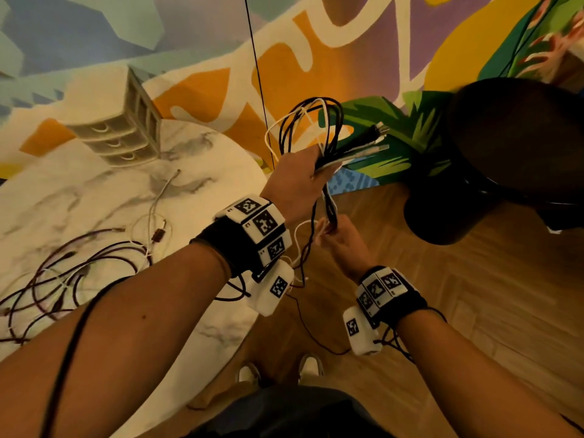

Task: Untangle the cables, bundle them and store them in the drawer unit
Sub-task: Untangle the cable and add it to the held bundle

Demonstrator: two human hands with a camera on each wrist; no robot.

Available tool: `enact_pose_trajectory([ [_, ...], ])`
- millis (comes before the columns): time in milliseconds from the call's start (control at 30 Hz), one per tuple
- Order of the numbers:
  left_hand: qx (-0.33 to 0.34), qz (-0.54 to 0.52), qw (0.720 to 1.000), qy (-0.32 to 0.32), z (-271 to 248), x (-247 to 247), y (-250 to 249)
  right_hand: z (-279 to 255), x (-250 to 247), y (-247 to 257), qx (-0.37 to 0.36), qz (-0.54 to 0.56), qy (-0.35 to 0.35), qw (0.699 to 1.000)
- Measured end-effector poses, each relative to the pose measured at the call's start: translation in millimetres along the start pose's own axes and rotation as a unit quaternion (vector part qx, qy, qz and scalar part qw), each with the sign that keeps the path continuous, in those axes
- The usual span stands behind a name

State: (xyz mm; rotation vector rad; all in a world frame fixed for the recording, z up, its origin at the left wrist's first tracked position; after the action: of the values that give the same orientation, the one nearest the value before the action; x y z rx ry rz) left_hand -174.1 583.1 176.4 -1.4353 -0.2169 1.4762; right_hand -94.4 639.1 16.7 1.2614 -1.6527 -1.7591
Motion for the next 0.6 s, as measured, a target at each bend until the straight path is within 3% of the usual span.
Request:
enact_pose_trajectory([
  [100,-0.019,0.006,1.000,0.006,-3.4,0.6,9.1,1.9,2.3,22.3,-0.089,-0.082,-0.015,0.993],
  [233,-0.041,-0.019,0.999,0.006,-8.9,2.3,11.0,0.7,19.0,49.0,-0.002,0.125,0.034,0.992],
  [400,-0.037,-0.007,0.999,0.004,-9.1,-7.9,12.9,10.1,-4.7,27.2,0.014,0.075,-0.087,0.993],
  [500,-0.023,-0.010,0.999,-0.043,-1.2,-28.7,12.3,15.3,-38.7,-16.9,0.074,0.041,-0.162,0.983],
  [600,-0.032,-0.069,0.992,-0.098,10.5,-53.2,10.9,16.4,-78.2,-69.9,0.098,-0.084,-0.213,0.969],
])
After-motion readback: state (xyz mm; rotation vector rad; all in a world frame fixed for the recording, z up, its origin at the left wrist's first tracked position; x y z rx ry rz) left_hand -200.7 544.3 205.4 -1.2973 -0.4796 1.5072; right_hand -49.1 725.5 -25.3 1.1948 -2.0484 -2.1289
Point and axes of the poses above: each hand's wrist, its own z-axis towards the middle knuckle, its own x-axis out of the palm, y = z × x, the point moved 10 cm from there along z, towards the middle knuckle, and after that the axes turned 15 degrees about -y, right-handed, at the moved point
